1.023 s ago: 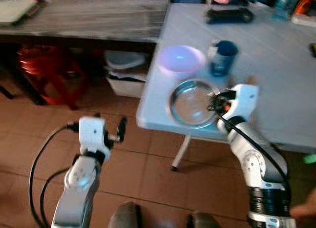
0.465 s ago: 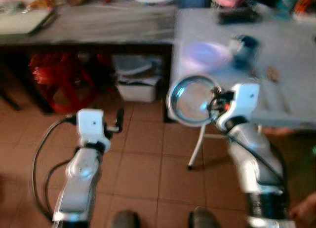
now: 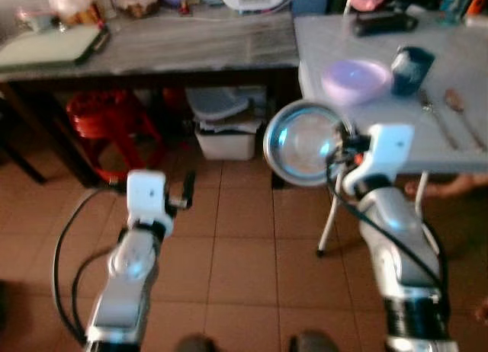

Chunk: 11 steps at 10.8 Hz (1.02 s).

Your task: Setting the table

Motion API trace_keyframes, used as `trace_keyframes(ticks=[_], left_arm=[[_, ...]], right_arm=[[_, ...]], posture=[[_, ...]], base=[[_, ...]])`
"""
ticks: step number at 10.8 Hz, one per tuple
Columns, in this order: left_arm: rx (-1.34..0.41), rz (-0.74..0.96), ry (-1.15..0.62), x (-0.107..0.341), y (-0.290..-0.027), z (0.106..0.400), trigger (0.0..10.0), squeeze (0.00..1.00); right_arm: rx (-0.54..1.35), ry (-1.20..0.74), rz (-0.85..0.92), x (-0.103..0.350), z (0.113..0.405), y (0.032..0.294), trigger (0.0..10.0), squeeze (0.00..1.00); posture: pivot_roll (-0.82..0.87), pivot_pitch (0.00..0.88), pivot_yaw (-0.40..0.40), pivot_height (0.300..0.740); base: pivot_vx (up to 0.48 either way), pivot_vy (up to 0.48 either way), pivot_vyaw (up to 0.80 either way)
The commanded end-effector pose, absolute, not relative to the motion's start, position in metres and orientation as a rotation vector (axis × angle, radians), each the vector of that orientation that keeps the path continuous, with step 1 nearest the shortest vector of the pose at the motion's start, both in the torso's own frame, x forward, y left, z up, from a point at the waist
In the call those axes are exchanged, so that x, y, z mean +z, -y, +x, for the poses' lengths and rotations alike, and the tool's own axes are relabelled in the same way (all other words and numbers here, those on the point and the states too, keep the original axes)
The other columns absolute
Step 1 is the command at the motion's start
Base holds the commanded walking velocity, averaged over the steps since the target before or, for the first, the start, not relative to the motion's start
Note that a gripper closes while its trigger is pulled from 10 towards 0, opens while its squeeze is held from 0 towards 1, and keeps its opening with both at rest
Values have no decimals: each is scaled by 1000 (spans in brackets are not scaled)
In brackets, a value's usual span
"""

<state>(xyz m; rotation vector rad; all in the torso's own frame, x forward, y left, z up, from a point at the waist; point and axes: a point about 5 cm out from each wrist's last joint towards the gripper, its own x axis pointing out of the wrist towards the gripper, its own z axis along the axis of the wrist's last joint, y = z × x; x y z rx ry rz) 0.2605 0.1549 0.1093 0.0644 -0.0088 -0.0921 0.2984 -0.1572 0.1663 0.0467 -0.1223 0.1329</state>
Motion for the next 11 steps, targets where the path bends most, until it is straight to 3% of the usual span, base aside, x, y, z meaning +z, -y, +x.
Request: trace_keyframes(ticks=[1, 8, 11], left_arm=[[-90, 68, 14, 111, -156, 261, 10000, 0], [-94, 95, 22, 111, -154, 265, 10000, 0], [-112, 102, 30, 112, -151, 264, 10000, 0]], right_arm=[[157, 172, 38, 176, 299, 152, 0, 0], [158, 187, 26, 176, 300, 151, 0, 0], [118, 173, 29, 173, 302, 155, 0, 0]], posture=[[-64, 59, 69, 740], [-69, 54, 73, 740], [-65, 54, 76, 740]], base=[[409, 251, 0], [411, 246, 0], [466, 0, 0]])
